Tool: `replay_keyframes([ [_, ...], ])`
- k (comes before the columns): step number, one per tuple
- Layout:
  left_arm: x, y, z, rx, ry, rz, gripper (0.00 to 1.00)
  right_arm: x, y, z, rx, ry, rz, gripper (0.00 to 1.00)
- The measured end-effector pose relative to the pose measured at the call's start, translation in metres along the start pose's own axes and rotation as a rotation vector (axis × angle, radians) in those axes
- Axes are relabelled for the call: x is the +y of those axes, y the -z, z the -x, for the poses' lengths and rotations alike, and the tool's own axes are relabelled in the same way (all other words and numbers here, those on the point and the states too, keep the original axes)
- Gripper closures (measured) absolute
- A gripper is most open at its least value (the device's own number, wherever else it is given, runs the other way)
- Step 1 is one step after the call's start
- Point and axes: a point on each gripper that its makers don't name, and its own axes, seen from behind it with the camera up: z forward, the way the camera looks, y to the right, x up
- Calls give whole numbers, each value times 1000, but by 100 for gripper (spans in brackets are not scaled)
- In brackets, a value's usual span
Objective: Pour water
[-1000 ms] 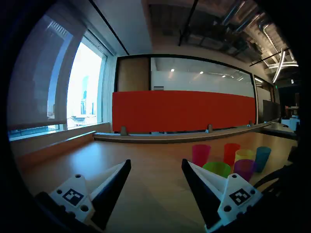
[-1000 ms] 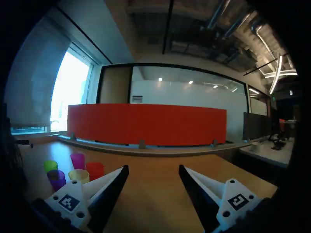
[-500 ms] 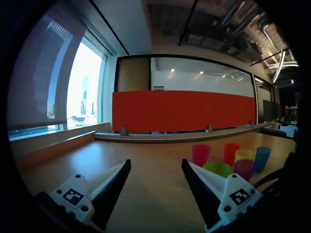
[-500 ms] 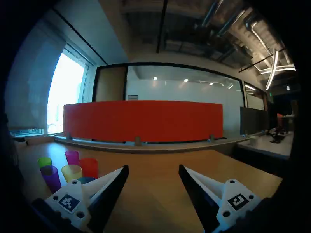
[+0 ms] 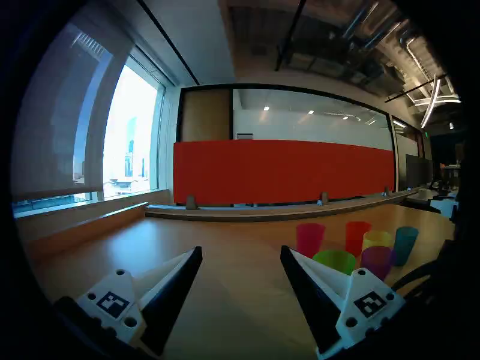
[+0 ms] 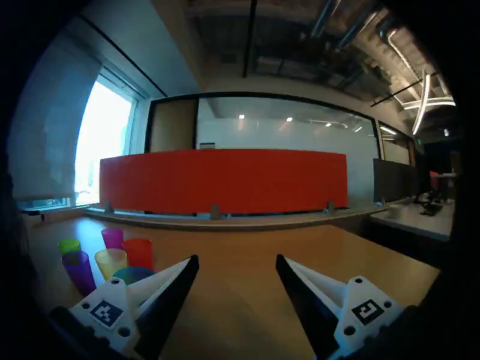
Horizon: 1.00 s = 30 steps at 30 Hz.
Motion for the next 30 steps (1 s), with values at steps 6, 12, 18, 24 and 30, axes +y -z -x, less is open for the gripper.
replay_keyframes([
  [6,0,0,0,0,0,-3,3,-2,0,0,-1,5,1,1],
  [12,0,-1,0,0,0,-6,3,-1,2,-1,0,6,4,1],
  [18,0,-1,0,0,0,-7,3,-1,3,0,0,5,4,1],
  [24,-1,-1,0,0,0,-7,3,0,2,1,-1,4,4,1],
  [30,-1,0,0,0,0,-7,3,-1,2,0,-1,4,5,1],
])
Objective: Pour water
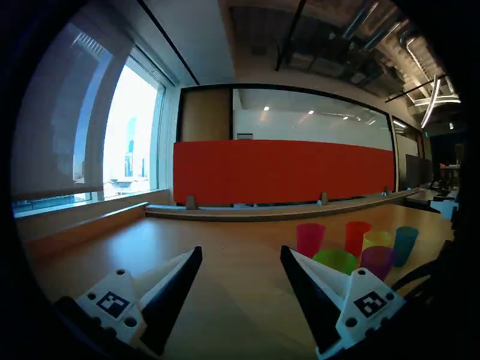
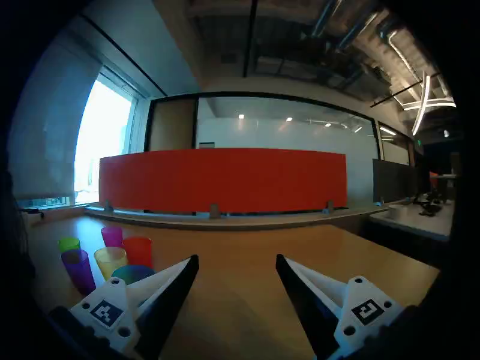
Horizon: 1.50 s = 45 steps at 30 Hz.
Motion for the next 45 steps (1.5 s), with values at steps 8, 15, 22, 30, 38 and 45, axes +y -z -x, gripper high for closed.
replay_keyframes([
  [8,-1,0,0,0,0,0,3,0,0,1,0,0,0,0],
  [15,-1,0,0,0,0,0,3,0,0,0,0,0,0,1],
  [22,0,-1,0,0,0,0,3,0,0,1,0,0,0,1],
  [30,0,-1,0,0,0,0,3,0,0,0,0,0,0,0],
  [38,0,-2,2,1,1,0,3,0,0,1,0,0,0,1],
  [45,1,-2,3,1,3,0,3,0,0,1,0,0,0,1],
])
